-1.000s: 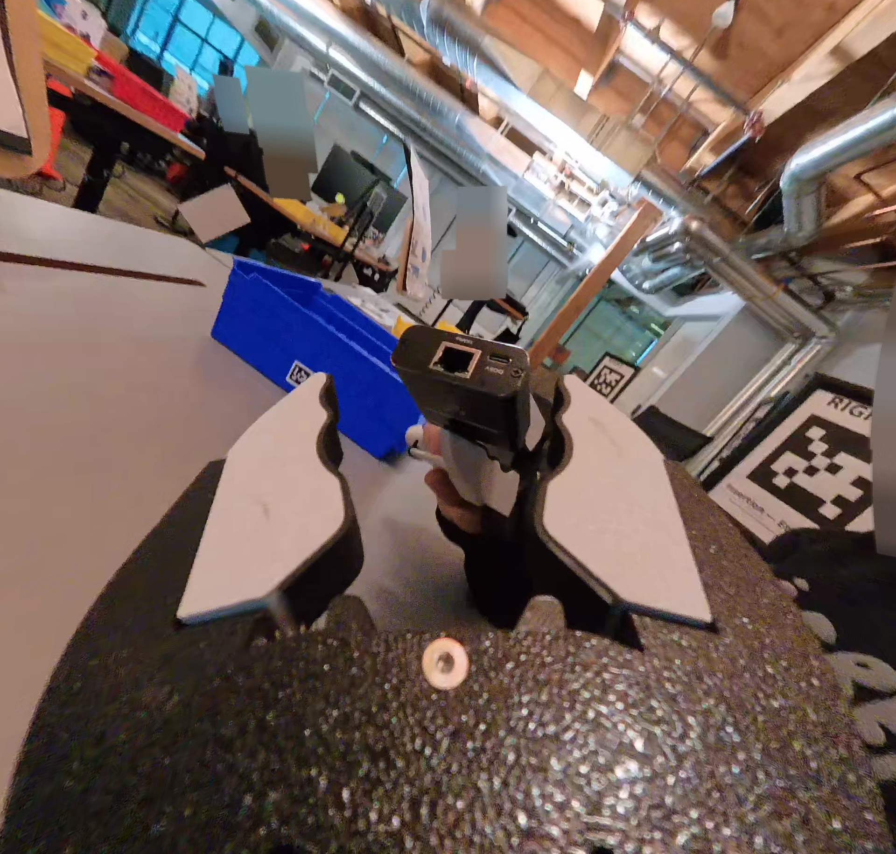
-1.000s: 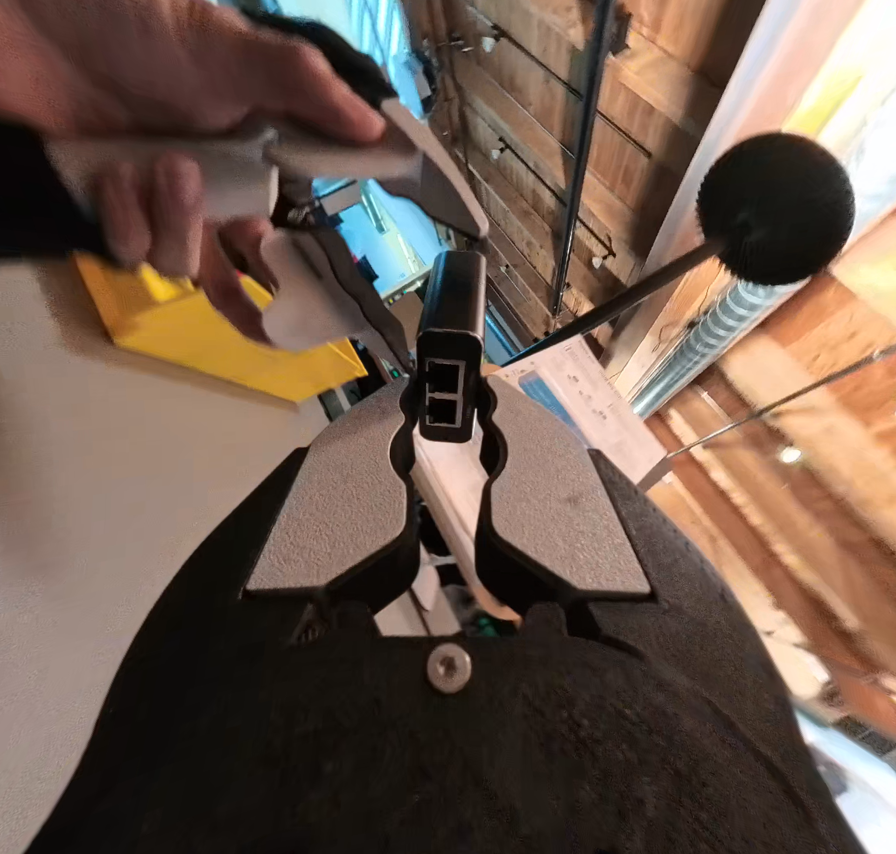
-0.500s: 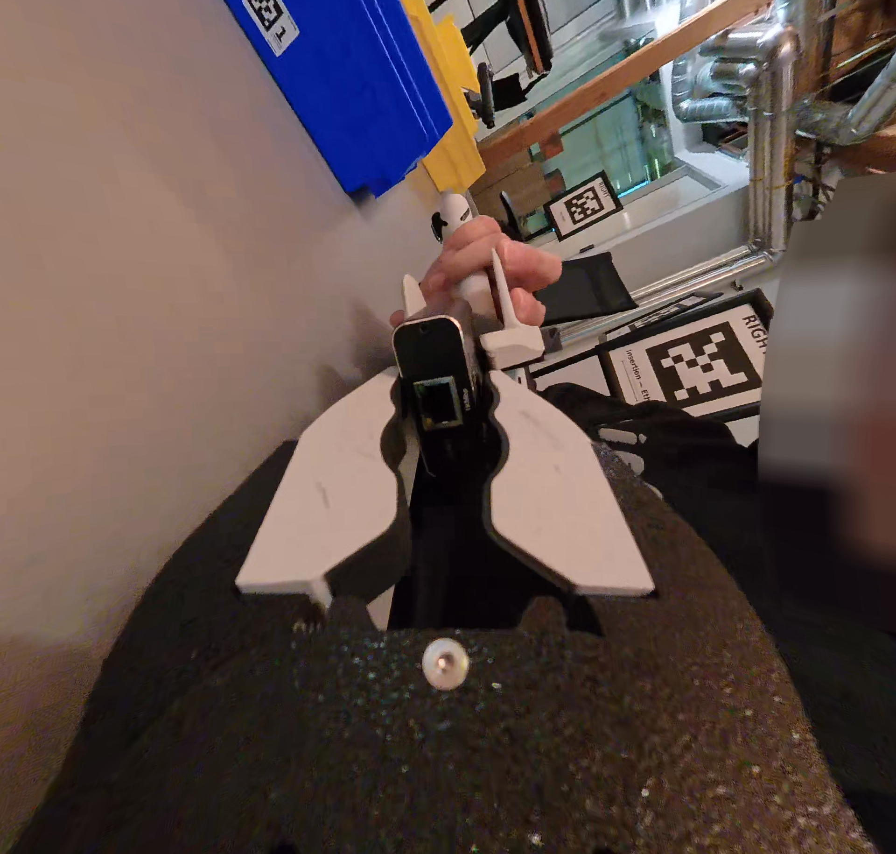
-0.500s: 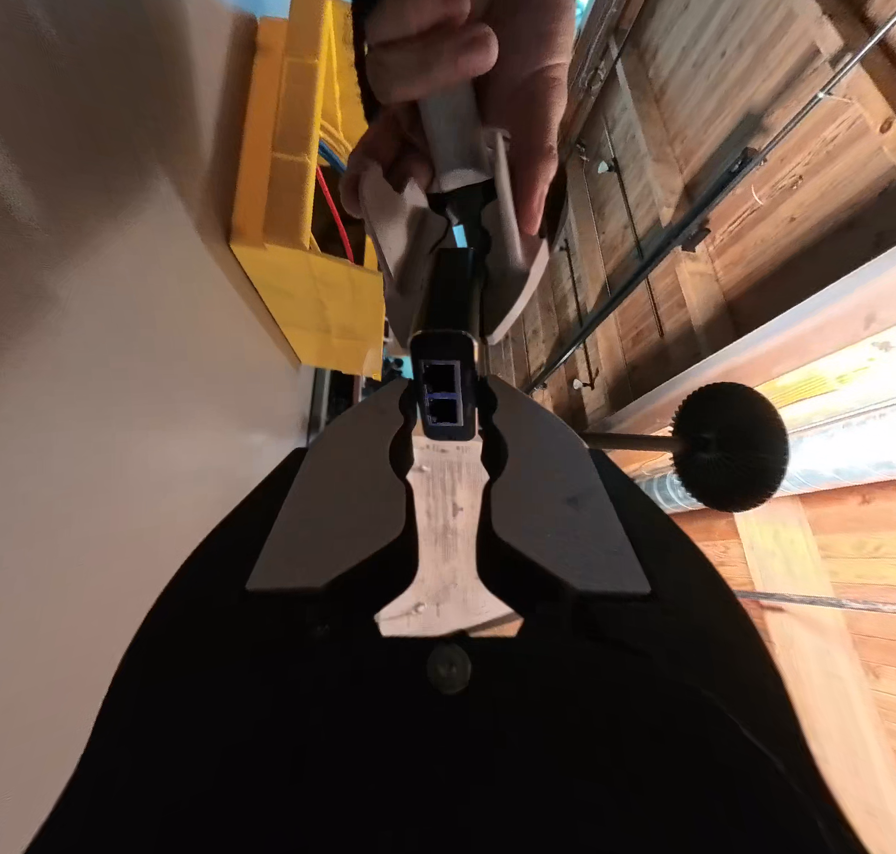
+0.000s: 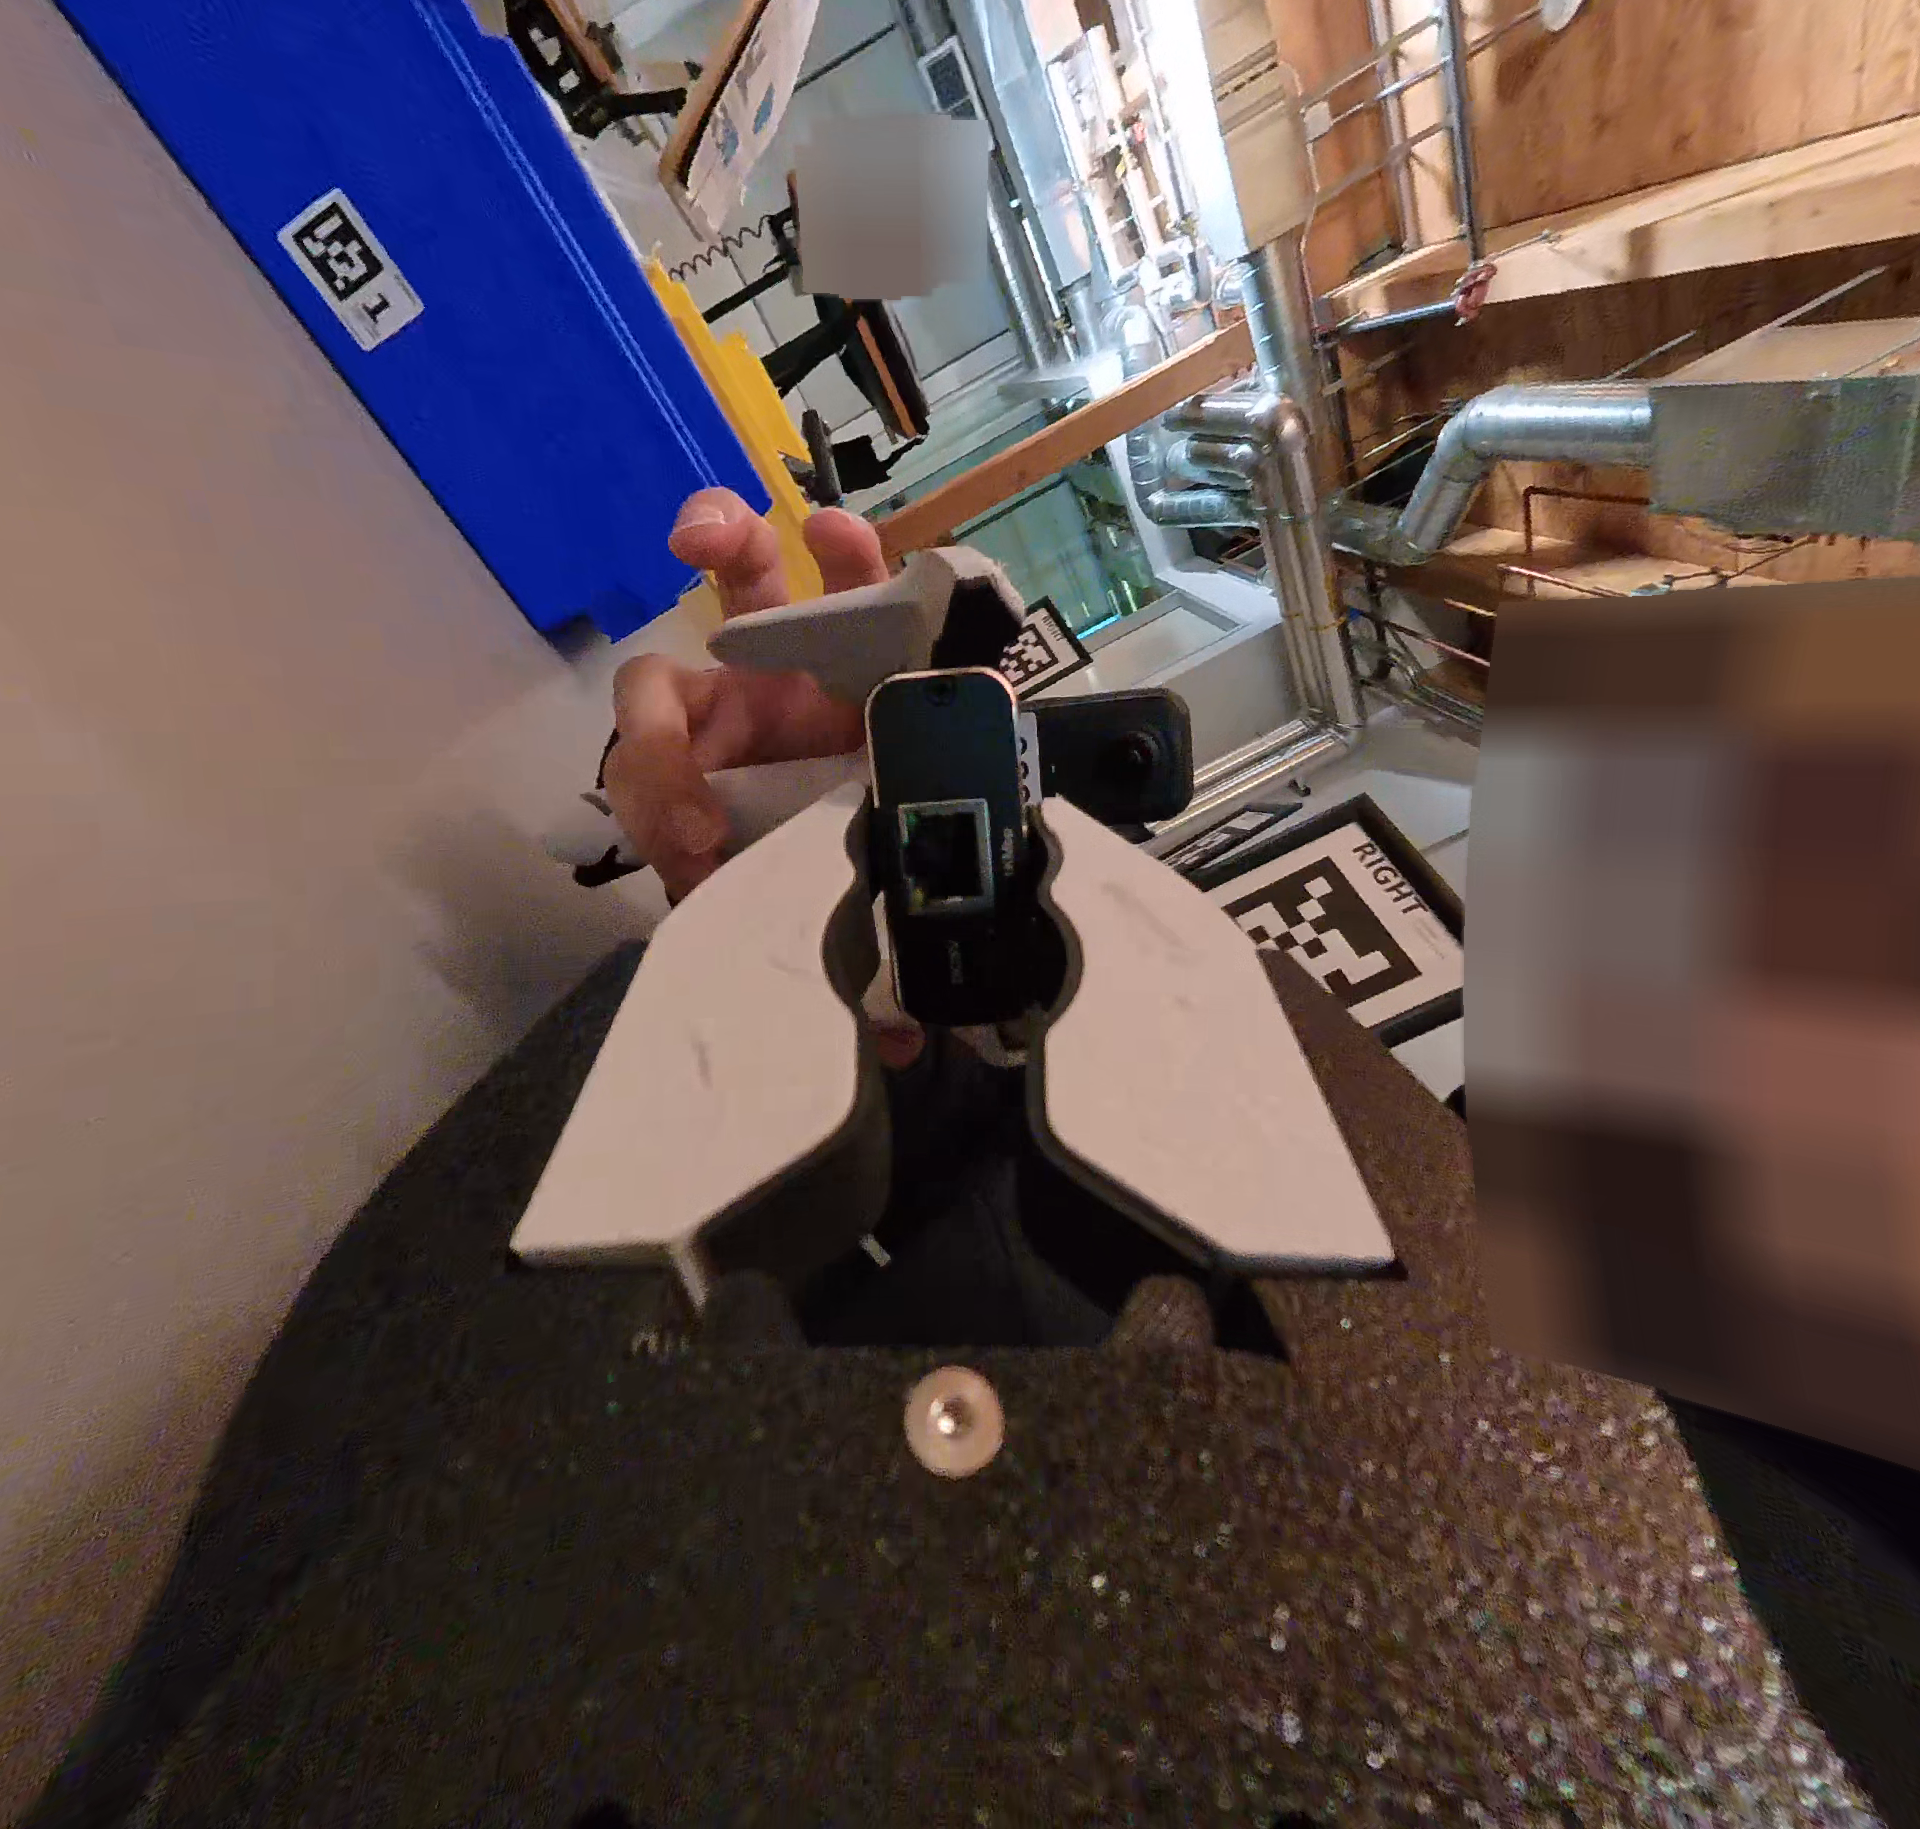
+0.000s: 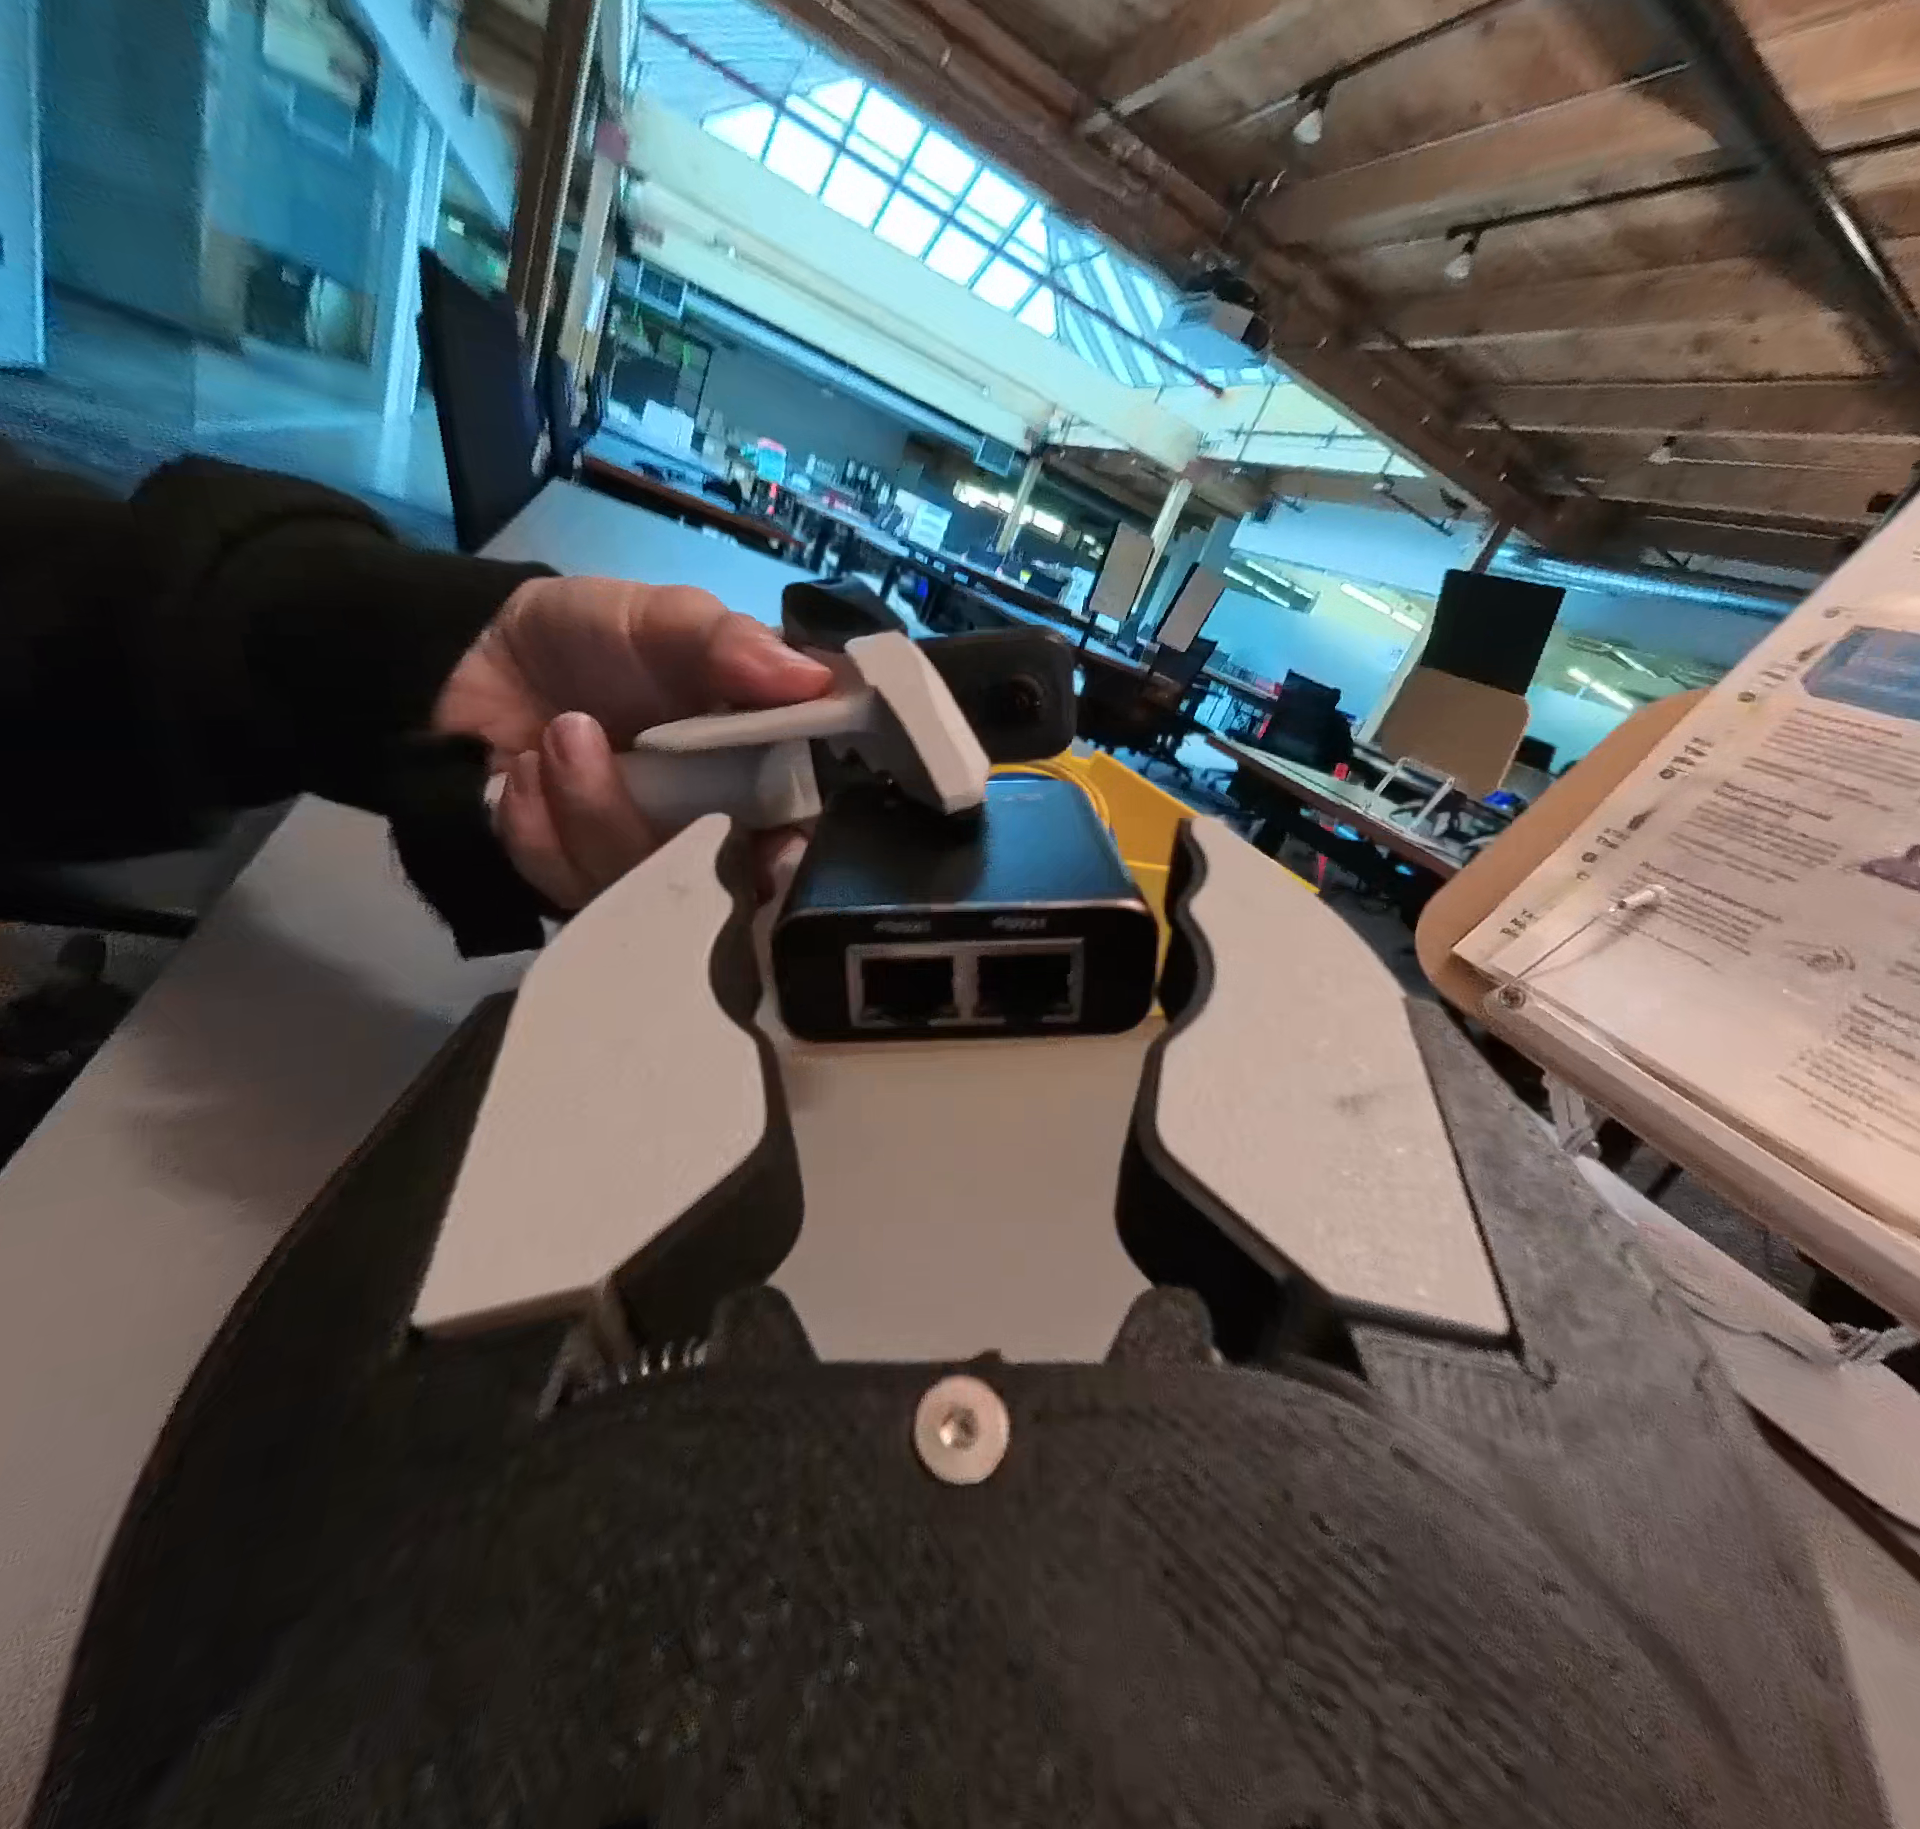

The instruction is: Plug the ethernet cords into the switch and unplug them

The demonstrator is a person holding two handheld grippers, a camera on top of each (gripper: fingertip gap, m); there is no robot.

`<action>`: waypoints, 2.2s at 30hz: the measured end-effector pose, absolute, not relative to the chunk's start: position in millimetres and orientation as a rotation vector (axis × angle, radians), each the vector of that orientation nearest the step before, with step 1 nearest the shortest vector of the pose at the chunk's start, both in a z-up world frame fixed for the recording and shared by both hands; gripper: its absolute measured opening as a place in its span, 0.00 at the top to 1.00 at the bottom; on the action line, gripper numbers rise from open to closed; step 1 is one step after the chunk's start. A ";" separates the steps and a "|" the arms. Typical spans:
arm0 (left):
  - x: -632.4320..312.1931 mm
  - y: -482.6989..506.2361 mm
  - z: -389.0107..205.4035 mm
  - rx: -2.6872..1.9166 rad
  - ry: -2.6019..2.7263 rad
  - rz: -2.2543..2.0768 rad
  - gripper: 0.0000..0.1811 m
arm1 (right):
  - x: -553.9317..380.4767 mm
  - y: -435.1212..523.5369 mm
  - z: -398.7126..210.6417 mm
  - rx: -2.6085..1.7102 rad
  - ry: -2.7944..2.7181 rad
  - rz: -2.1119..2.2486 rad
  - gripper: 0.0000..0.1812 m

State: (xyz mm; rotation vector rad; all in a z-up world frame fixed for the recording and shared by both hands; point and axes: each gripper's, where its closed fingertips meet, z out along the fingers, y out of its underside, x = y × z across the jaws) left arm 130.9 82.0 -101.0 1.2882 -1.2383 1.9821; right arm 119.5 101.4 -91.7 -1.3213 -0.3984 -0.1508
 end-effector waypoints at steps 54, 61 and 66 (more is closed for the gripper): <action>124.6 119.4 -89.6 1.733 -1.825 2.134 0.78 | 162.2 75.8 -110.8 -1.362 -0.162 0.110 0.58; 125.5 300.6 -109.8 2.126 -3.136 1.216 0.79 | 171.7 71.9 -108.3 -1.328 -0.101 0.096 0.58; 142.1 335.0 -153.9 1.334 -3.788 0.443 0.79 | 168.7 74.3 -112.0 -1.349 -0.123 0.086 0.59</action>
